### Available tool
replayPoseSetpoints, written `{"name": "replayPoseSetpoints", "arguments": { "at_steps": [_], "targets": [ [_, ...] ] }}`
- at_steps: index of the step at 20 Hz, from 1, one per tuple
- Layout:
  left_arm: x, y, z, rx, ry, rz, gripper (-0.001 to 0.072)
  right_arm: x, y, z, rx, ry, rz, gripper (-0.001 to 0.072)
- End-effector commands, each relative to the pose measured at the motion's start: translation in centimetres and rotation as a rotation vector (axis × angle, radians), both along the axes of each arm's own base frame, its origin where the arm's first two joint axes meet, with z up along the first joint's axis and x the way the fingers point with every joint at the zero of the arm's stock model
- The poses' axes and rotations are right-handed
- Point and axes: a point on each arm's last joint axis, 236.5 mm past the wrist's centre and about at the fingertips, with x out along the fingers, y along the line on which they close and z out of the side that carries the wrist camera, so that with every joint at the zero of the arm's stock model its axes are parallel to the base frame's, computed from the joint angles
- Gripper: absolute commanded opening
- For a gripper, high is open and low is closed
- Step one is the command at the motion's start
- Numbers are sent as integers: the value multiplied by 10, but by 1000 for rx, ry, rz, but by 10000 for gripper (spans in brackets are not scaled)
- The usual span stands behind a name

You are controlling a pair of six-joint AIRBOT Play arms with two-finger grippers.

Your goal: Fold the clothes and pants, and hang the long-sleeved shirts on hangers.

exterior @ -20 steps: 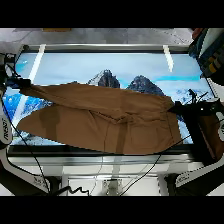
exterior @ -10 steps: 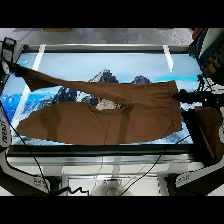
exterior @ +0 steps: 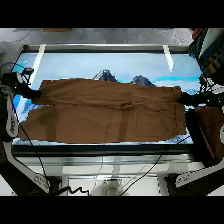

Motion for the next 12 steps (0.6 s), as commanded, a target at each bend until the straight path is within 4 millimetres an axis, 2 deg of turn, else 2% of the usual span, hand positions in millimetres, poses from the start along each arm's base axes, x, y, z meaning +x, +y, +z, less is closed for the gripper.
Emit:
{"name": "replayPoseSetpoints", "arguments": {
  "at_steps": [1, 4, 5, 6, 7, 8, 10, 12],
  "targets": [
    [-8, -3, -23, -8, 66, 0, 22, -5, -2, -3, -10, 24, 1, 25],
    [-3, -5, -16, -1, 42, -8, 27, -5, -1, -3, -8, 25, 2, 26],
    [-4, -6, -16, -3, 49, -7, 77, -5, -1, -2, -5, 26, 2, 59],
    [-6, -8, -15, -5, 56, -7, 333, -5, 0, -2, -2, 26, 3, 243],
    [-6, -10, -13, -6, 52, 1, 613, -6, 1, -2, 4, 30, -1, 516],
    [-4, -12, -8, -13, 35, 30, 657, -5, 1, -1, 12, 33, -14, 602],
    [0, -15, 9, -11, -4, 48, 600, -8, 4, 7, 20, 32, -8, 596],
    [3, -17, 37, 6, -54, 39, 537, -10, 2, 25, -6, 16, -11, 593]
  ]
}}
